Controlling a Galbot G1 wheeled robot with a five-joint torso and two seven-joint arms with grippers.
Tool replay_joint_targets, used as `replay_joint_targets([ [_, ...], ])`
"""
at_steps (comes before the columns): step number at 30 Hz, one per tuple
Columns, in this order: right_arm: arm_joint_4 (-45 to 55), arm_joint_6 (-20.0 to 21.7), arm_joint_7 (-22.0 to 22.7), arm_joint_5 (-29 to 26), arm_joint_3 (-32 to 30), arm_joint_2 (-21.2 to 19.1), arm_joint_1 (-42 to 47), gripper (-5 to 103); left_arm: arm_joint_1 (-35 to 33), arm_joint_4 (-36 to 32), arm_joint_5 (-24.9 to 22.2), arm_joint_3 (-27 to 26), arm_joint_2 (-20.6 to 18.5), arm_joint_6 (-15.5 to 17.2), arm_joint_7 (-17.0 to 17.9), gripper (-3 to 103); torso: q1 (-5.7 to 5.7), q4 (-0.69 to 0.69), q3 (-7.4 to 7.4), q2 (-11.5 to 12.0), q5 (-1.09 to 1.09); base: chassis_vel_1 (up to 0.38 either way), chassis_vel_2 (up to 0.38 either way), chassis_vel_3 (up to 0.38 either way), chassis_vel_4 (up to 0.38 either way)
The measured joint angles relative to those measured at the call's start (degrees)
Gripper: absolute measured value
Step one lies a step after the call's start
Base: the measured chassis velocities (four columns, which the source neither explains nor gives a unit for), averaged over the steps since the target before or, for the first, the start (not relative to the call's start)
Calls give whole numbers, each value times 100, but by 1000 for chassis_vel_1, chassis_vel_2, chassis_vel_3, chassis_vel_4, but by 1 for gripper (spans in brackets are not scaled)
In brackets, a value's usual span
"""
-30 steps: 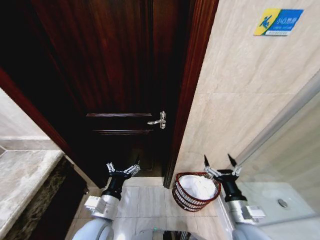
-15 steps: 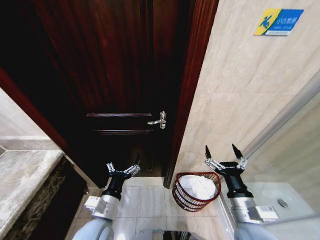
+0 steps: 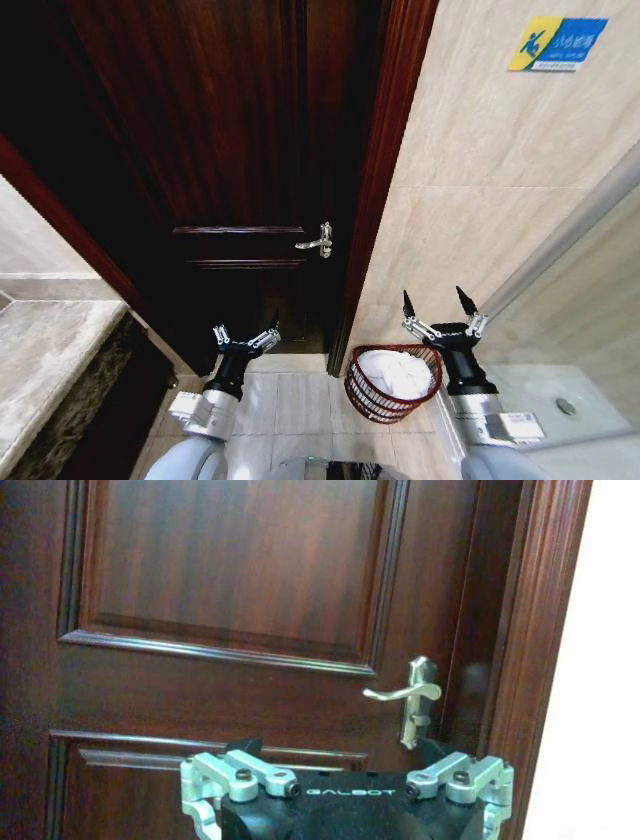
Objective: Discard the used towel into the hamper.
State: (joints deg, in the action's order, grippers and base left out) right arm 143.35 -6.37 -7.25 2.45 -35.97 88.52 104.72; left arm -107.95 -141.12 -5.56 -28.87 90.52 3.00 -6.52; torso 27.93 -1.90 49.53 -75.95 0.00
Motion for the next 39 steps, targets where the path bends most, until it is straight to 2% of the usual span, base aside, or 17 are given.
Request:
replay_joint_targets([
  [6, -120, -343, -141, -10, -68, -115, 35, 100, 0, 0, 0, 0, 0, 0, 0, 100, 0, 0, 0, 0, 0, 0, 0, 0, 0],
  [17, -63, -203, -75, -141, 3, -106, 8, 100, 0, 0, 0, 0, 0, 0, 0, 100, 0, 0, 0, 0, 0, 0, 0, 0, 0],
  [39, -48, -185, -55, -145, 13, -96, 7, 100, 0, 0, 0, 0, 0, 0, 0, 100, 0, 0, 0, 0, 0, 0, 0, 0, 0],
])
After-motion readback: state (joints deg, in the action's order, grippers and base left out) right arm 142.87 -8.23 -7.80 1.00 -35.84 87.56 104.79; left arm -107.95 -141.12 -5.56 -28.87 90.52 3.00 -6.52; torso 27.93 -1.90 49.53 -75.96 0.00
